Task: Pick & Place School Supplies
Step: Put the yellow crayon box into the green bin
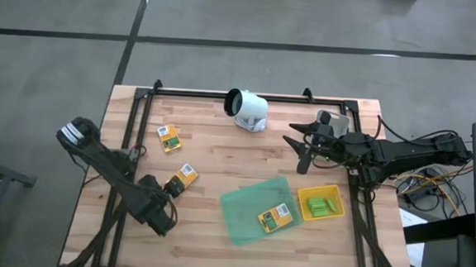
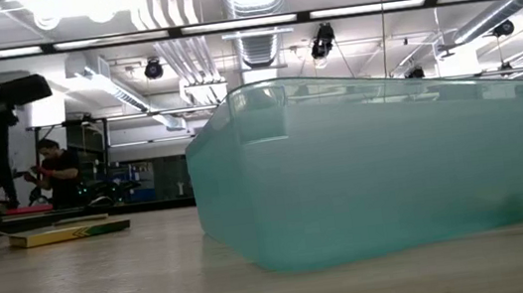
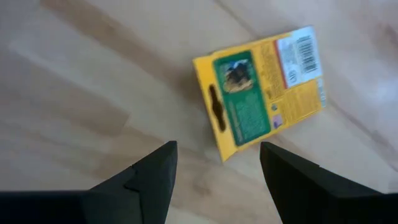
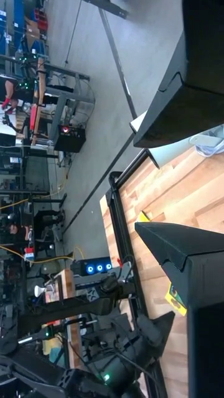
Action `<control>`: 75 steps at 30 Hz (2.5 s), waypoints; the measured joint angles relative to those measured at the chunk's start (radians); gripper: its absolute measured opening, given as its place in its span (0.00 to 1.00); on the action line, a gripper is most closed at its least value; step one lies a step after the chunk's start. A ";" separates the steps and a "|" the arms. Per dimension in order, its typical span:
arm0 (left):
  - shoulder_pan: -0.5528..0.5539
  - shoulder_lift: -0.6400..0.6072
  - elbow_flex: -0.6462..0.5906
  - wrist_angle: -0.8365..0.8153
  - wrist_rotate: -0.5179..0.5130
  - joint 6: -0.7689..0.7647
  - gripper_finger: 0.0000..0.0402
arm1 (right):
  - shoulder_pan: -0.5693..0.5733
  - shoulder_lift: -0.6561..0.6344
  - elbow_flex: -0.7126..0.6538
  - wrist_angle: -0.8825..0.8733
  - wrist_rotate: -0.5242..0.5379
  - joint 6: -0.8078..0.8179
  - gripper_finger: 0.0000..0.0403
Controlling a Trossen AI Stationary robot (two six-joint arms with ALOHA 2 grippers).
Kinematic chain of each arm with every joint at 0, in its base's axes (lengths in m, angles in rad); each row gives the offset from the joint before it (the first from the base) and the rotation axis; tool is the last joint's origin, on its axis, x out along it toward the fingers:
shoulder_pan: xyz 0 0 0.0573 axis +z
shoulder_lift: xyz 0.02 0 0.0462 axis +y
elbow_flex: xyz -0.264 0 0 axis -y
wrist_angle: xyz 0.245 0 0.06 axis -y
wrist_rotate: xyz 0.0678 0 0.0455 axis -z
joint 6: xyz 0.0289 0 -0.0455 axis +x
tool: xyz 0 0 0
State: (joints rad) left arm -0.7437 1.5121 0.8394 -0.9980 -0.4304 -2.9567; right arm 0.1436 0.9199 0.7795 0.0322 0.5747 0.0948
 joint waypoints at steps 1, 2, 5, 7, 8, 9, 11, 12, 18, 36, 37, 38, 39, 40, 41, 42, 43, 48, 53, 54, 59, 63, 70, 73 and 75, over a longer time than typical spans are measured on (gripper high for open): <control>0.000 0.003 -0.006 0.000 -0.012 0.006 0.59 | 0.000 0.000 0.000 0.000 0.000 0.001 0.50; 0.000 0.004 -0.015 0.001 -0.022 0.008 0.58 | 0.000 0.000 0.000 0.000 0.000 0.002 0.50; 0.000 0.006 -0.047 0.036 -0.027 -0.004 0.55 | 0.000 0.000 0.000 0.000 0.000 0.000 0.50; 0.000 0.006 -0.072 0.072 -0.027 -0.011 0.52 | 0.000 0.000 0.000 0.000 0.000 0.002 0.50; 0.000 0.006 -0.087 0.089 -0.028 -0.012 0.51 | 0.000 0.000 0.000 0.000 0.000 0.001 0.50; 0.000 0.006 -0.102 0.108 -0.035 -0.012 0.49 | 0.000 0.000 0.000 0.000 0.000 0.000 0.50; 0.000 0.006 -0.134 0.151 -0.058 -0.012 0.47 | 0.000 0.000 0.000 0.000 0.000 0.002 0.50; 0.000 0.004 -0.146 0.170 -0.068 -0.010 0.46 | 0.000 0.000 0.000 0.000 0.000 0.002 0.50; 0.000 -0.009 -0.194 0.232 -0.130 -0.003 0.45 | 0.000 0.000 0.000 0.000 0.000 0.000 0.50; 0.001 -0.022 -0.205 0.237 -0.109 0.004 0.15 | 0.000 0.000 0.000 0.000 0.000 0.002 0.50; 0.001 -0.022 -0.205 0.237 -0.111 0.005 0.14 | 0.000 0.000 0.000 0.000 0.000 0.000 0.50; 0.001 -0.022 -0.205 0.237 -0.113 0.005 0.12 | 0.000 0.000 0.000 0.000 0.000 0.000 0.50; 0.001 -0.022 -0.205 0.237 -0.115 0.005 0.11 | 0.000 0.000 0.000 0.000 0.000 0.002 0.50; 0.001 -0.022 -0.205 0.238 -0.118 0.005 0.10 | 0.000 0.000 0.000 0.000 0.000 0.002 0.50; 0.001 -0.022 -0.205 0.238 -0.121 0.005 0.08 | 0.000 0.000 0.000 0.000 0.000 0.002 0.50; 0.001 -0.022 -0.205 0.238 -0.124 0.004 0.07 | 0.000 0.000 0.000 0.000 0.000 0.000 0.50; 0.001 -0.022 -0.205 0.239 -0.129 0.004 0.05 | 0.000 0.000 0.000 0.000 0.000 0.001 0.50; 0.001 -0.024 -0.205 0.239 -0.159 0.007 0.02 | 0.000 0.000 0.000 0.000 0.000 0.001 0.50; 0.001 -0.049 -0.199 0.242 -0.188 0.024 0.01 | 0.000 0.000 0.000 0.000 0.000 0.001 0.50; 0.001 -0.059 -0.196 0.243 -0.193 0.030 0.01 | 0.000 0.000 0.000 0.000 0.000 0.002 0.50; 0.002 -0.099 -0.172 0.197 -0.241 0.087 0.01 | 0.000 0.000 0.000 0.000 0.000 0.002 0.50; 0.002 -0.131 -0.131 0.119 -0.279 0.139 0.01 | 0.000 0.000 0.000 0.000 0.000 0.002 0.50; 0.011 -0.147 -0.012 -0.038 -0.482 0.288 0.01 | 0.000 0.000 0.000 0.000 0.000 0.000 0.50; 0.024 -0.147 0.037 -0.034 -0.596 0.423 0.01 | 0.000 0.000 0.000 0.000 0.000 0.002 0.50; 0.038 -0.147 0.076 -0.032 -0.648 0.510 0.01 | 0.000 0.000 0.000 0.000 0.000 0.000 0.50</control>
State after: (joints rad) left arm -0.7059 1.3651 0.9153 -1.0300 -1.0782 -2.4464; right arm 0.1434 0.9195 0.7795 0.0322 0.5751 0.0951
